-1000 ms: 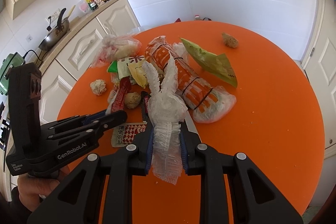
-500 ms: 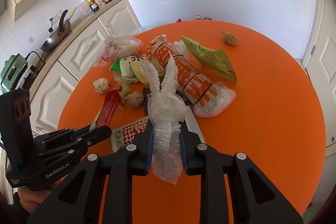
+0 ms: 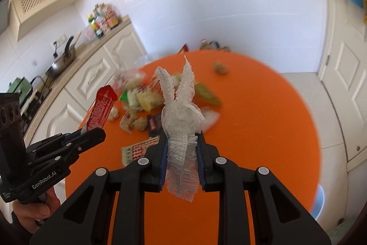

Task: Collect trash
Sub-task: 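Carry the wrapper and plastic bag to the blue bin and release both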

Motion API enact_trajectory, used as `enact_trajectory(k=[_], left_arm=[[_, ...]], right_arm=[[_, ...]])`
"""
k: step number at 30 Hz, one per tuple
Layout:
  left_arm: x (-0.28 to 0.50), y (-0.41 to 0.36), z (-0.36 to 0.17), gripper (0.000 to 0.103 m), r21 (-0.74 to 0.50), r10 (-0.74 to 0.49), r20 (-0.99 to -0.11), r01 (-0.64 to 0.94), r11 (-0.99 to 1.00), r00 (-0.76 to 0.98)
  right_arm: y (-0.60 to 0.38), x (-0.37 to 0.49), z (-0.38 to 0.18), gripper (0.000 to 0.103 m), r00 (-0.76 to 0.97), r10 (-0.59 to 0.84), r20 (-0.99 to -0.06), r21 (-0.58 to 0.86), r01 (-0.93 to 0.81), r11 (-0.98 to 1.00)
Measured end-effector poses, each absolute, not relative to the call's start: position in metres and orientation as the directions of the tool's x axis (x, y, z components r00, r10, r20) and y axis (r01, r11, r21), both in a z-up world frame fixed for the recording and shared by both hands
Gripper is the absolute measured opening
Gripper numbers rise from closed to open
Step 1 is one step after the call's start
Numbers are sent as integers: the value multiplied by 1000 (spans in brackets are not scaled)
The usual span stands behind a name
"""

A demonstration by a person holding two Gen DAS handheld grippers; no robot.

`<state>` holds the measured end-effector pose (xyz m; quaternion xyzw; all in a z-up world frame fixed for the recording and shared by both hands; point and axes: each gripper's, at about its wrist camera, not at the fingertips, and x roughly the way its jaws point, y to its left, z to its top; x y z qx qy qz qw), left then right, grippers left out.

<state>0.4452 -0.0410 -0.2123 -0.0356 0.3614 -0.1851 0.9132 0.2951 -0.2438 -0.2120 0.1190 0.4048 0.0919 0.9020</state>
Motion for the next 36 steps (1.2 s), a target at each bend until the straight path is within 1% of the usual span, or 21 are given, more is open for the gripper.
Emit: enact_trajectory(k=[5, 10, 15, 20, 23, 26, 29, 34, 35, 36], left_arm=[[441, -99, -186, 10, -180, -437, -619, 424, 888, 653], [440, -178, -174, 10, -182, -534, -616, 555, 812, 579], [432, -263, -177, 10, -202, -611, -635, 663, 721, 472], [418, -347, -192, 10, -231, -653, -676, 744, 627, 341], [412, -391, -208, 10, -245, -648, -714, 774, 585, 264], [410, -430, -231, 10, -268, -626, -759, 789, 553, 180], [417, -463, -260, 10, -291, -580, -808, 789, 542, 100], [428, -512, -314, 11, -304, -462, -887, 773, 557, -15], [432, -518, -320, 11, -304, -450, -893, 769, 562, -24], [433, -525, -330, 12, -309, -429, -902, 761, 570, -44]], right_arm=[[-288, 265, -185, 22, 722, 181, -668, 274, 13, 962], [-356, 220, -169, 22, 765, 50, -642, 262, 157, 952], [-433, 172, -176, 22, 753, -83, -653, 262, 328, 908], [-505, 132, -203, 22, 699, -171, -695, 264, 469, 843], [-539, 117, -230, 22, 656, -190, -730, 271, 533, 801], [-569, 110, -265, 22, 613, -173, -771, 291, 580, 761], [-594, 110, -303, 22, 567, -137, -812, 309, 617, 724], [-619, 117, -361, 22, 514, -58, -856, 345, 651, 676], [-624, 119, -372, 22, 504, -45, -862, 349, 657, 668], [-631, 119, -380, 25, 500, -34, -866, 356, 661, 660]])
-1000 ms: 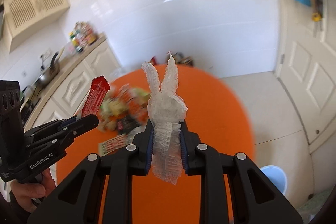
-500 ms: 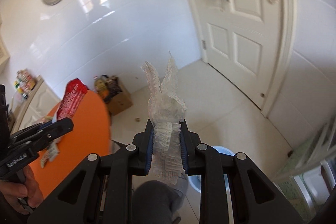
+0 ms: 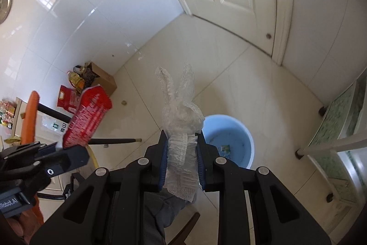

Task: Collect trash
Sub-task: 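Carry the wrapper and plastic bag to the blue bin and release both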

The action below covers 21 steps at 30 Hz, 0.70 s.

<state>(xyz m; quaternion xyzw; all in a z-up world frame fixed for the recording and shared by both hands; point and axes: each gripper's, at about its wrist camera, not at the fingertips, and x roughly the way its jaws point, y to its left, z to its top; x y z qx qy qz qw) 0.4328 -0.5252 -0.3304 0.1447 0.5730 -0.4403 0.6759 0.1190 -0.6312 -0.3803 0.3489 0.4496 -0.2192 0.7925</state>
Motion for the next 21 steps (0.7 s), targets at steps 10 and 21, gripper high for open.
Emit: enact_trajectory(k=[10, 21], left_arm=[[456, -599, -338, 58, -273, -331, -941, 745, 609, -74], [419, -547, -266, 86, -139, -361, -921, 741, 657, 148]], right_arm=[[-653, 124, -431, 79, 435, 13, -900, 363, 735, 573], [-648, 108, -415, 103, 426, -89, -900, 323, 791, 520]])
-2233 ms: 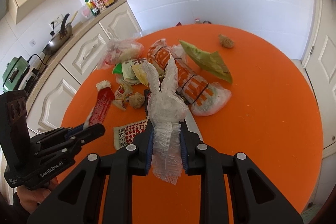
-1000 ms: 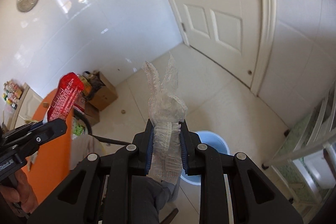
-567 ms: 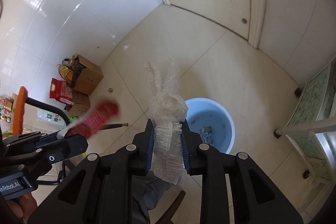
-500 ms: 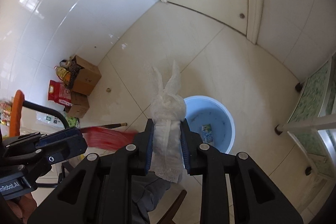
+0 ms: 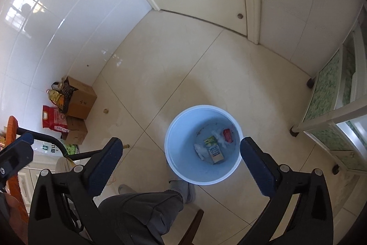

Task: Collect trash
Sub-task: 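Carry the wrapper and plastic bag to the blue bin and release both, then return both tools from the bin to the orange table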

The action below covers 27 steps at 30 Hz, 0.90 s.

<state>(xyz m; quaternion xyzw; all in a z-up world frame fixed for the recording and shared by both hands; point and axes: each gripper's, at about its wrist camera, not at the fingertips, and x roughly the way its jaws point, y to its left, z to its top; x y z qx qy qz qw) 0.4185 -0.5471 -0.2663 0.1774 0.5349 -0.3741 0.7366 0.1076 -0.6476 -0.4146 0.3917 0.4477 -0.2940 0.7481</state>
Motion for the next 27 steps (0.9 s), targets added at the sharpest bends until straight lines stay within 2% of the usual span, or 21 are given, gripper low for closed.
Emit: enact_trajectory(k=[4, 12, 16, 19, 27], left_arm=[[398, -502, -246, 86, -139, -399, -896, 735, 664, 192], [360, -401, -167, 86, -131, -486, -815, 715, 686, 317], [339, -350, -127, 90, -120, -521, -759, 703, 701, 390], [323, -305, -102, 94, -113, -534, -719, 683, 722, 445], [278, -186, -54, 97, -143, -524, -598, 562, 815, 607]], right_arm=[[-632, 106, -380, 103, 461, -122, -879, 329, 771, 545], [-589, 116, -288, 103, 562, -210, -800, 331, 705, 627], [-559, 125, -241, 103, 618, -238, -749, 327, 657, 679], [-536, 135, -210, 103, 661, -243, -710, 327, 615, 717], [-465, 163, -142, 103, 755, -233, -613, 292, 491, 821]])
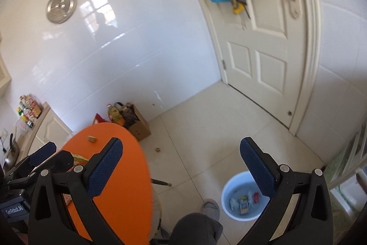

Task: Collect trash
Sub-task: 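Return both tools from the bin to the orange table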

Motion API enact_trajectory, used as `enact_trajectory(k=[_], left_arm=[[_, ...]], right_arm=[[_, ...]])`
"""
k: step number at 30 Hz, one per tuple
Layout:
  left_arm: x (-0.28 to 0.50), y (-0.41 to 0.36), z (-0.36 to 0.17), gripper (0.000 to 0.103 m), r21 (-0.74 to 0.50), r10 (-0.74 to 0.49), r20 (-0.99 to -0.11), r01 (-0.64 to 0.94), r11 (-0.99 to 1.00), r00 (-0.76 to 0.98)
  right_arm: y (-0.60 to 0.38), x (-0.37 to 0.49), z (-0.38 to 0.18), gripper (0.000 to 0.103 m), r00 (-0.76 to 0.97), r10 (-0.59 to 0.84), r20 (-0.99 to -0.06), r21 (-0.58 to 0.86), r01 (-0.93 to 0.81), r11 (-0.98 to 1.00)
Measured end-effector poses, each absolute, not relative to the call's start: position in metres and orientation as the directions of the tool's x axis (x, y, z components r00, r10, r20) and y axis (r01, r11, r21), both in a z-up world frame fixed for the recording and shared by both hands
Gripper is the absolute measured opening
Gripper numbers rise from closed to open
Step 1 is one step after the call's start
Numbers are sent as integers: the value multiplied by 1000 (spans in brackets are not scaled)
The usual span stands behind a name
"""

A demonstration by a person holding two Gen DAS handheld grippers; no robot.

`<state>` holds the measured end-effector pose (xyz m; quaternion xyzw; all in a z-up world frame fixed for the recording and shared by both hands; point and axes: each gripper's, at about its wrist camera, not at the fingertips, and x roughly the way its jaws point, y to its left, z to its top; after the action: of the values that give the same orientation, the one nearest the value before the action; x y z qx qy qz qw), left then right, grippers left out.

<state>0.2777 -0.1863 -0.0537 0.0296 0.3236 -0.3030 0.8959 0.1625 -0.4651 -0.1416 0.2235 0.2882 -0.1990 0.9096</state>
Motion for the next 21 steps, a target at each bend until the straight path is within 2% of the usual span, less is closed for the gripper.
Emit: enact_trajectory(k=[11, 21], left_arm=[[210, -40, -28, 99, -154, -378, -461, 347, 925, 802], [127, 20, -45, 101, -157, -227, -424, 176, 972, 877]], right_arm=[[-353, 205, -81, 103, 851, -134, -507, 224, 280, 934], [-268, 217, -59, 103, 892, -35, -450, 165, 122, 979]])
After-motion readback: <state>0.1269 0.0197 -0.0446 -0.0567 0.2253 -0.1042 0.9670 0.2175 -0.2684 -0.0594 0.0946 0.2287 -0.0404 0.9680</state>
